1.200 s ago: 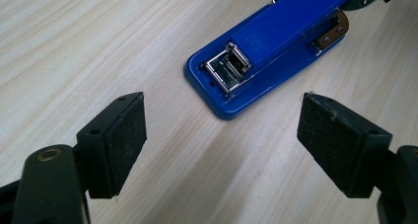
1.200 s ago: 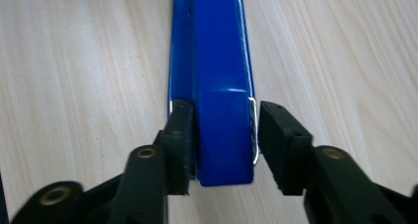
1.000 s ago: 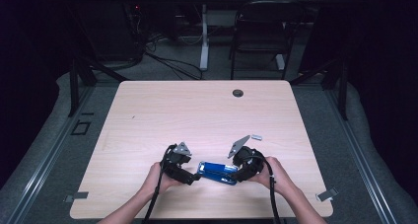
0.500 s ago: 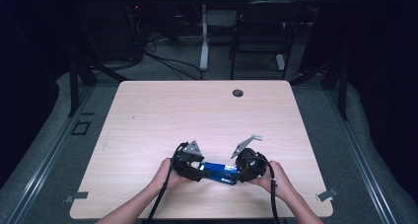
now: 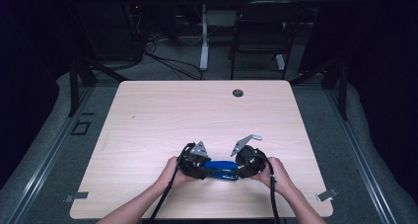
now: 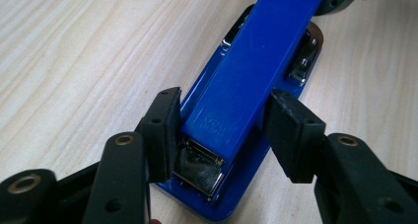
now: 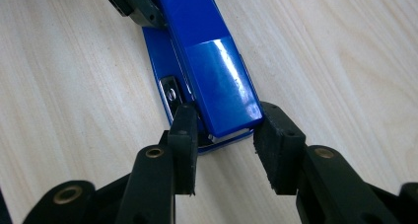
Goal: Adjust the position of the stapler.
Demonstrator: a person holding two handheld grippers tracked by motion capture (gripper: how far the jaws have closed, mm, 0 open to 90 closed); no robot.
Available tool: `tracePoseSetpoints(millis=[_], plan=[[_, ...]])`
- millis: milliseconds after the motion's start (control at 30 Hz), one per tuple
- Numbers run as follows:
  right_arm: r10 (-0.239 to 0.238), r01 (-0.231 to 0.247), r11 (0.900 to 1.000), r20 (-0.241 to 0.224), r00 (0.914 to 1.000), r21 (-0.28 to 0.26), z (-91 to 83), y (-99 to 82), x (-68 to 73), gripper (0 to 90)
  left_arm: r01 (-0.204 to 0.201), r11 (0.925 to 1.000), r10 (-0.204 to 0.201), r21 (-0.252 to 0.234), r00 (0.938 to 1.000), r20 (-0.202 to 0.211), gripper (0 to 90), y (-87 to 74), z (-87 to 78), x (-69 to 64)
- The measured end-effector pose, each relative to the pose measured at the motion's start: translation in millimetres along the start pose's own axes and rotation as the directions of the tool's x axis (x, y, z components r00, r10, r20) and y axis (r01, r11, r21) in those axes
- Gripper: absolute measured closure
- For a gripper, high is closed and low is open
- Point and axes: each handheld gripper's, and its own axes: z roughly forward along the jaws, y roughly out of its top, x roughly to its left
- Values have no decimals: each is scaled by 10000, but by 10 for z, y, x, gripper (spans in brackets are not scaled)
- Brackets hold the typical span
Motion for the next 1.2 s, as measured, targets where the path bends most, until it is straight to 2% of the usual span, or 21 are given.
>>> tracePoseSetpoints(millis=[133,233,267,367,433,467,533,567,633,667,700,800,900,933,967,1000,1067,1100,1133,1167,1200], plan=[[-447,449,9990,351,9984,-38,25,16,-22,614,-66,9998,71,195,9997,-254,531,10,-5,-31],[-712,722,9973,591,9957,-144,48,29,-38,601,39,9996,-26,280,9989,-467,550,17,-7,-64],[-733,745,9971,629,9953,-175,56,31,-43,597,99,9993,-75,371,9979,-641,554,23,-11,-84],[-725,742,9969,614,9955,-253,66,18,-60,593,230,9985,-203,488,9982,-568,557,37,-7,-119],[-679,685,9976,554,9962,-86,52,11,-72,590,203,9984,-164,524,9972,-736,556,45,3,-140],[-303,312,9992,352,9989,-248,53,-6,-82,582,264,9982,-228,530,9975,-676,548,49,4,-138],[192,-188,9996,224,9996,-194,21,-37,-115,491,287,9987,-255,430,9971,-723,508,56,7,-141],[529,-528,9985,139,9985,-135,-9,-64,-136,486,245,9989,-214,401,9967,-778,467,62,3,-138],[1139,-1134,9931,170,9933,-284,-77,-141,-160,491,304,9995,-305,-14,9971,-697,450,81,-21,-133],[1443,-1437,9890,170,9894,-346,-109,-180,-165,494,306,9993,-321,-228,9972,-682,433,103,-47,-120],[1897,-1887,9813,284,9814,-370,-146,-229,-165,508,325,9989,-344,-328,9977,-589,415,115,-62,-110],[2584,-2567,9655,366,9654,-447,-181,-278,-155,526,327,9977,-358,-600,9980,-521,407,166,-108,-95],[3351,-3342,9422,536,9407,-250,-170,-275,-138,550,217,9977,-246,-649,9987,-440,401,233,-113,-98],[3690,-3679,9294,545,9278,-290,-153,-275,-124,553,152,9977,-176,-657,9992,-359,402,259,-100,-101],[3913,-3910,9202,558,9186,-165,-152,-271,-117,574,95,9979,-115,-644,9994,-311,402,275,-88,-104],[4052,-4052,9141,613,9122,-136,-150,-272,-109,586,16,9984,-28,-560,9998,-207,403,301,-68,-110],[4521,-4507,8920,542,8903,-353,-130,-274,-76,613,-102,9986,94,-528,9998,-147,406,336,-28,-125],[4664,-4654,8845,609,8825,-315,-123,-274,-66,618,-111,9986,106,-523,9999,-100,409,349,-12,-133],[4655,-4652,8849,704,8822,-227,-121,-280,-68,623,-208,9985,203,-516,9997,-106,412,369,12,-146],[4876,-4875,8729,766,8697,-212,-111,-288,-69,632,-279,9989,273,-388,9995,-179,424,385,20,-156],[5042,-5033,8635,712,8606,-314,-100,-296,-70,643,-330,9986,327,-406,9994,-77,432,400,44,-161]])
